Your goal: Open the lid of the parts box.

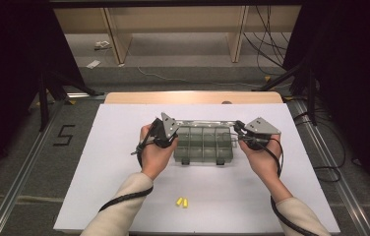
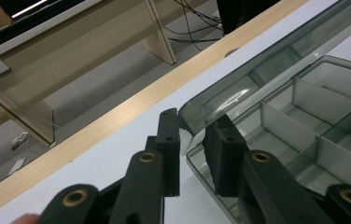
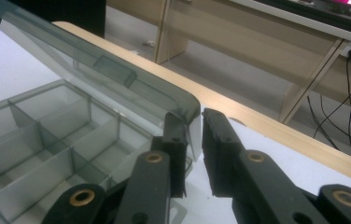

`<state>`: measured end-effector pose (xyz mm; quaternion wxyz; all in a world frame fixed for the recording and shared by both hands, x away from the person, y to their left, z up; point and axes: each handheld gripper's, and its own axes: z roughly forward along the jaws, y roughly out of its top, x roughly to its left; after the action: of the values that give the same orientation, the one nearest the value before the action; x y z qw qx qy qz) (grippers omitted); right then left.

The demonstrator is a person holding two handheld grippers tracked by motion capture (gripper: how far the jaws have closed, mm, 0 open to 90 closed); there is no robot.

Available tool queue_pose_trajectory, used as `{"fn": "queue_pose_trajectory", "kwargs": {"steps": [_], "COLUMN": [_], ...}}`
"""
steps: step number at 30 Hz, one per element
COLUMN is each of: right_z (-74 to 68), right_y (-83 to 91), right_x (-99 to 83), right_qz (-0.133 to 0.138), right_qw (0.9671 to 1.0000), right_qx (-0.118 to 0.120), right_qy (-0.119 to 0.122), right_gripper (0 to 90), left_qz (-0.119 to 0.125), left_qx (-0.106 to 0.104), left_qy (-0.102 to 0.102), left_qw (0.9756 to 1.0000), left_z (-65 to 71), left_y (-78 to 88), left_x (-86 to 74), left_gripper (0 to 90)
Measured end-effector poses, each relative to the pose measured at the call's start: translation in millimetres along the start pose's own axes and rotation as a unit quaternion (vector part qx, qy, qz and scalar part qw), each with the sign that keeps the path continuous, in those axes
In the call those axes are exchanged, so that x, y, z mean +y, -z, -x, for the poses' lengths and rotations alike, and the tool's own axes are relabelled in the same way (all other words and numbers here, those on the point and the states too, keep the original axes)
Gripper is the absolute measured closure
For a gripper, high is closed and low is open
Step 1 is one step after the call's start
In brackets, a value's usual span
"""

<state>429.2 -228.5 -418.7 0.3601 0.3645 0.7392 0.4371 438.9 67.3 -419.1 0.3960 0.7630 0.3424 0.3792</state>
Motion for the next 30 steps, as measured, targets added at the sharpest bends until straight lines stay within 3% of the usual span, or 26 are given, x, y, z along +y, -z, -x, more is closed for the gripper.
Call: {"fn": "queue_pose_trajectory", "kwargs": {"steps": [8, 9, 17, 19, 30], "right_z": [-0.4, -0.2, 2.4, 2.8, 4.4], "right_y": [-6.9, -7.4, -11.5, -12.1, -16.4], "right_x": [6.9, 7.6, 11.6, 12.4, 15.9], "right_qz": [0.002, 0.001, -0.001, -0.003, -0.003], "right_qw": [0.9997, 0.9996, 0.9991, 0.9990, 0.9984], "right_qx": [-0.020, -0.022, -0.023, -0.022, -0.025], "right_qy": [-0.014, -0.017, -0.035, -0.040, -0.052], "right_gripper": [84.7, 84.9, 85.3, 85.3, 85.6], "left_qz": [0.001, 0.005, 0.005, 0.005, 0.005], "left_qx": [-0.003, -0.010, -0.017, -0.020, -0.015], "left_qy": [0.000, 0.020, 0.028, 0.041, 0.052], "left_qw": [1.0000, 0.9997, 0.9995, 0.9989, 0.9985], "left_z": [-4.9, -6.7, -12.4, -16.0, -19.3], "left_y": [-2.3, -2.6, -4.5, -5.6, -9.8], "left_x": [2.6, 2.8, 4.9, 5.4, 8.3], "left_gripper": [77.8, 77.8, 79.2, 81.8, 83.3]}}
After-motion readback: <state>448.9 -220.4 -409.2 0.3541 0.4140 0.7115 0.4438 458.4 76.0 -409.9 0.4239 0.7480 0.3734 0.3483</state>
